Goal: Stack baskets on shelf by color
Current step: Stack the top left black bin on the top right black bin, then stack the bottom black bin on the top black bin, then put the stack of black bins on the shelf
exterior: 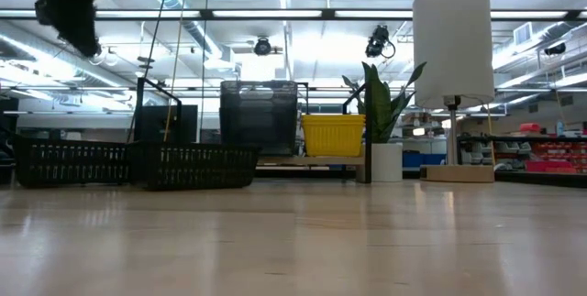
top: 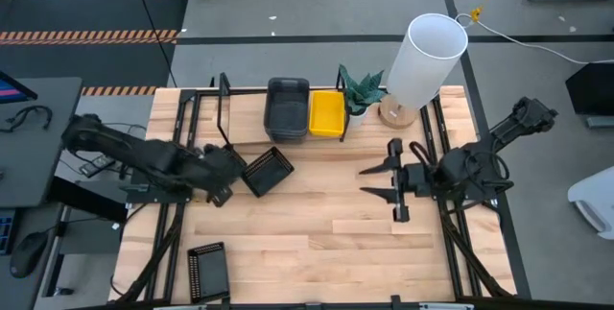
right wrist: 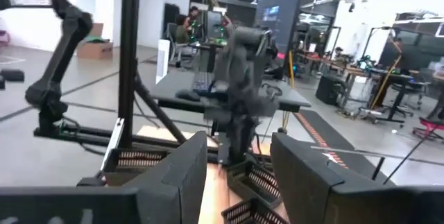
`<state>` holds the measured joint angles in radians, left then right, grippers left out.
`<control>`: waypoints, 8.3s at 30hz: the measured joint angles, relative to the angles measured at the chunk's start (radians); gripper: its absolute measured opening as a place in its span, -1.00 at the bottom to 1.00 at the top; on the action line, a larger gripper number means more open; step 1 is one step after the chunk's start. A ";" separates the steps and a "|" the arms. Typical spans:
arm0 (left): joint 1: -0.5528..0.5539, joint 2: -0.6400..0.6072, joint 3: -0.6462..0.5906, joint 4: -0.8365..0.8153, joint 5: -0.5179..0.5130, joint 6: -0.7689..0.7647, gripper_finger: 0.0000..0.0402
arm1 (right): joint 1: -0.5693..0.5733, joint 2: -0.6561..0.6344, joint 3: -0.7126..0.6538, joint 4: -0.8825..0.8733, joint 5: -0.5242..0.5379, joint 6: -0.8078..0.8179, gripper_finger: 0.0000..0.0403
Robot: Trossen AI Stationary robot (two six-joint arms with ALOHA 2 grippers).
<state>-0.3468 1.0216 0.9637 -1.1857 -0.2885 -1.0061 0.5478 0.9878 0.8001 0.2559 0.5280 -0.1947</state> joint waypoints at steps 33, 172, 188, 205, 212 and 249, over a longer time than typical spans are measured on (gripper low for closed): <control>0.150 0.209 -0.319 0.217 0.123 0.075 -0.36 | 0.001 -0.004 0.000 -0.001 0.004 -0.018 -0.18; -0.431 0.596 -0.060 0.229 0.518 -0.178 -0.08 | -0.030 0.009 0.001 -0.010 0.006 -0.037 -0.18; -0.252 0.593 0.085 -0.027 0.422 0.153 -0.97 | -0.049 0.009 0.001 -0.011 0.006 -0.037 -0.18; -0.021 0.593 0.543 -0.334 -0.280 0.961 -0.97 | -0.049 0.009 0.001 -0.026 0.006 -0.041 -0.18; 0.057 0.594 0.543 -0.295 -0.434 1.197 -0.97 | -0.049 0.009 0.001 -0.029 0.006 -0.042 -0.18; 0.127 0.595 0.379 0.088 -0.159 1.479 -0.16 | -0.049 0.009 0.001 -0.034 0.006 -0.033 -0.18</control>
<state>-0.2195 1.6169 1.3426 -1.0977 -0.4473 0.4732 0.4992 0.9970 0.8011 0.2222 0.5335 -0.2279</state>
